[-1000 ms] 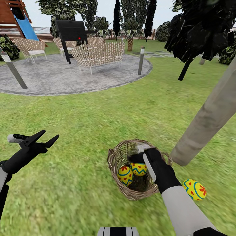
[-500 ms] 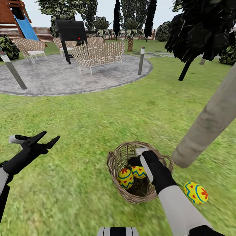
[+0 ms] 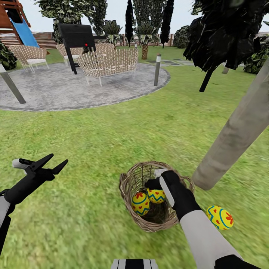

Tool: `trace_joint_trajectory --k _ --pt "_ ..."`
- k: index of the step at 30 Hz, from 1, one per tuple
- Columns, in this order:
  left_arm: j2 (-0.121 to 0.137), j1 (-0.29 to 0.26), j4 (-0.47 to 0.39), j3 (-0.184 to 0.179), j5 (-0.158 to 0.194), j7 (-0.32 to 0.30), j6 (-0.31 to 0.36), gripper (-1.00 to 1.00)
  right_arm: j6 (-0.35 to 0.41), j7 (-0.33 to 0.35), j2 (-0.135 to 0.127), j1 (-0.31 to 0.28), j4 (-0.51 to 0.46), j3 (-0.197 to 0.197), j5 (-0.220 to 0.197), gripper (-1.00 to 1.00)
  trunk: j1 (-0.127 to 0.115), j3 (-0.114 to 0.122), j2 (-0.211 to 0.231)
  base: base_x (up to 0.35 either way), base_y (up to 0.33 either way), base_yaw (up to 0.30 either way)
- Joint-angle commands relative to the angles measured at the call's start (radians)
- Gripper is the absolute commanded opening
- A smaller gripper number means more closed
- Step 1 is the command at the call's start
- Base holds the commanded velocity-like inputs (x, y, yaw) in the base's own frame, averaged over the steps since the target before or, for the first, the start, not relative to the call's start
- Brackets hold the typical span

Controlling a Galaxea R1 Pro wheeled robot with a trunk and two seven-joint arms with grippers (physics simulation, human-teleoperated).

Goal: Take the three Easter eggs out of the wicker basket on the lawn in the garden, then place them on the lawn next to a single tree (choose any tree) so that all three eggs are next to the same tree and none are left in the basket.

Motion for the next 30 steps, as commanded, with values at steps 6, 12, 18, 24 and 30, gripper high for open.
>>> trace_joint_trajectory --k 6,12,18,24,30 --pt "0.0 0.0 0.0 -0.001 0.0 0.001 0.0 1.0 0.0 -0.006 -0.007 0.0 0.009 0.034 0.003 1.0 0.0 0.0 0.0 0.0 0.0 -0.003" --pt "-0.001 0.0 0.0 -0.001 0.0 0.001 0.0 1.0 -0.001 -0.002 -0.009 0.0 0.01 0.308 0.005 1.0 0.001 -0.008 0.0 0.0 0.0 0.0" --pt "-0.001 0.0 0.0 -0.001 0.001 0.001 0.0 1.0 -0.003 0.001 -0.01 0.0 0.009 0.313 0.005 1.0 0.002 -0.015 -0.001 0.0 0.0 0.0" --pt "-0.001 0.001 0.0 -0.001 0.001 0.0 0.0 1.0 -0.002 -0.009 -0.011 0.0 0.009 0.311 0.009 1.0 0.004 -0.039 -0.002 0.0 0.0 0.0" --pt "-0.001 0.0 0.0 -0.001 0.001 0.001 0.0 1.0 -0.008 -0.002 -0.011 0.0 -0.003 0.313 0.011 1.0 0.007 -0.062 -0.004 0.0 0.0 0.0"
